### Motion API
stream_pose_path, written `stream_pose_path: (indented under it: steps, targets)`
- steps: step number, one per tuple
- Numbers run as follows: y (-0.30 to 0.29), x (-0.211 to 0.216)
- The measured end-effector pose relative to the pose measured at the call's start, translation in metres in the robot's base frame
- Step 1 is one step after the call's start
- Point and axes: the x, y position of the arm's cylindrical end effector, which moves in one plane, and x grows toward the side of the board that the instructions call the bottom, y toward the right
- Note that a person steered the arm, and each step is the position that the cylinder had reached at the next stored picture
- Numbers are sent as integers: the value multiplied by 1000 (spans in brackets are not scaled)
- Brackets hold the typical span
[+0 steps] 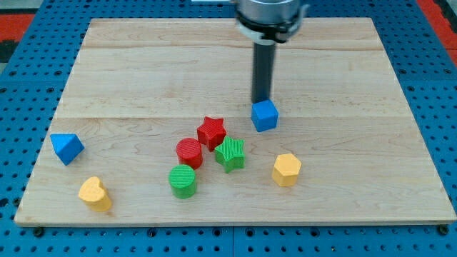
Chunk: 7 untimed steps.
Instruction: Push the yellow heart into the green circle
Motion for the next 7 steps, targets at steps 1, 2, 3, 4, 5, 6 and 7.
stream_pose_path:
  steps: [1,2,3,4,5,6,7]
  targets:
    - [12,15]
    - [12,34]
    - [23,62]
    - [64,61]
    - [95,57]
    - [42,25]
    - [17,43]
